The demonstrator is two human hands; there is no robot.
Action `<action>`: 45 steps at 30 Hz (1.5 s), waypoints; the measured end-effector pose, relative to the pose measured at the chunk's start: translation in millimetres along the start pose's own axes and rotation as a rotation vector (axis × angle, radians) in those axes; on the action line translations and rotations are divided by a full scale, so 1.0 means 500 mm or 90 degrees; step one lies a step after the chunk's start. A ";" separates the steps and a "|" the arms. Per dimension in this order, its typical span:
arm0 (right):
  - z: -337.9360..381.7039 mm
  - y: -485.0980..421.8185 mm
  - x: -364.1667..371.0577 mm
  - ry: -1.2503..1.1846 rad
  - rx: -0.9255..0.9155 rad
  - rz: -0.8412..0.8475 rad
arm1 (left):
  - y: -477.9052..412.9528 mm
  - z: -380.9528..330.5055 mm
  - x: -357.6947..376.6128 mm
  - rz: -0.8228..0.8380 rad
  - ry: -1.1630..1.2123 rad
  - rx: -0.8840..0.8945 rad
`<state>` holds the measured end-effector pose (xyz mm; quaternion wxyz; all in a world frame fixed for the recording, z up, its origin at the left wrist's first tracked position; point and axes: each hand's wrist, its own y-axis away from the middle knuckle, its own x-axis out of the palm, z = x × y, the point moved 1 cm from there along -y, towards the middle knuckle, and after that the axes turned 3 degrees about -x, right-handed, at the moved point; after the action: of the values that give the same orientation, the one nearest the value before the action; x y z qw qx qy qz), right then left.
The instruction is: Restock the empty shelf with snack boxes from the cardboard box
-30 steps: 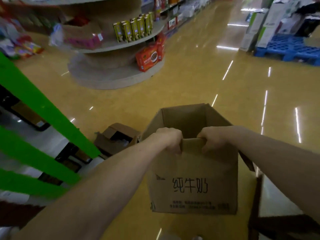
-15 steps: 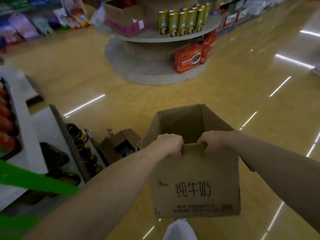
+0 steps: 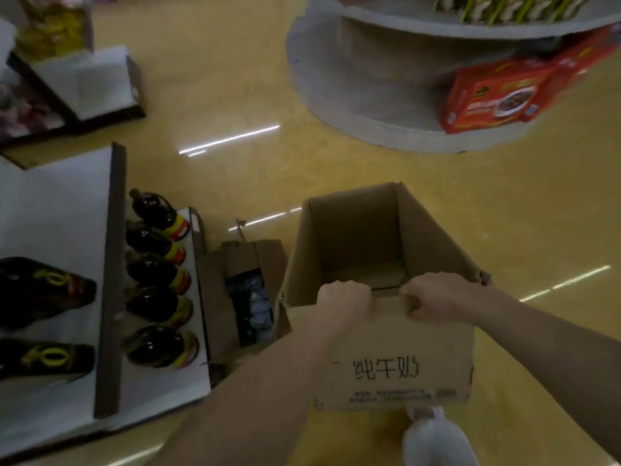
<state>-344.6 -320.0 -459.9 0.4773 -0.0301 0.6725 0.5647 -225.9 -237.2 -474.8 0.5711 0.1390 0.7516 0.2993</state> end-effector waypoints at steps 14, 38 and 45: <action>-0.267 -0.474 0.053 0.148 -0.166 -0.112 | -0.437 -0.007 0.114 -0.004 0.092 -0.230; -0.192 -0.600 0.350 0.056 -0.132 -0.060 | -0.527 0.009 0.416 0.070 0.042 -0.315; -0.117 -0.401 0.213 -0.018 -0.184 -0.131 | -0.347 -0.020 0.260 -0.030 0.065 -0.348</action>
<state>-322.0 -385.3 -683.9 0.5326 -0.1591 0.5711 0.6041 -252.5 -304.2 -679.5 0.5554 -0.0529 0.6742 0.4840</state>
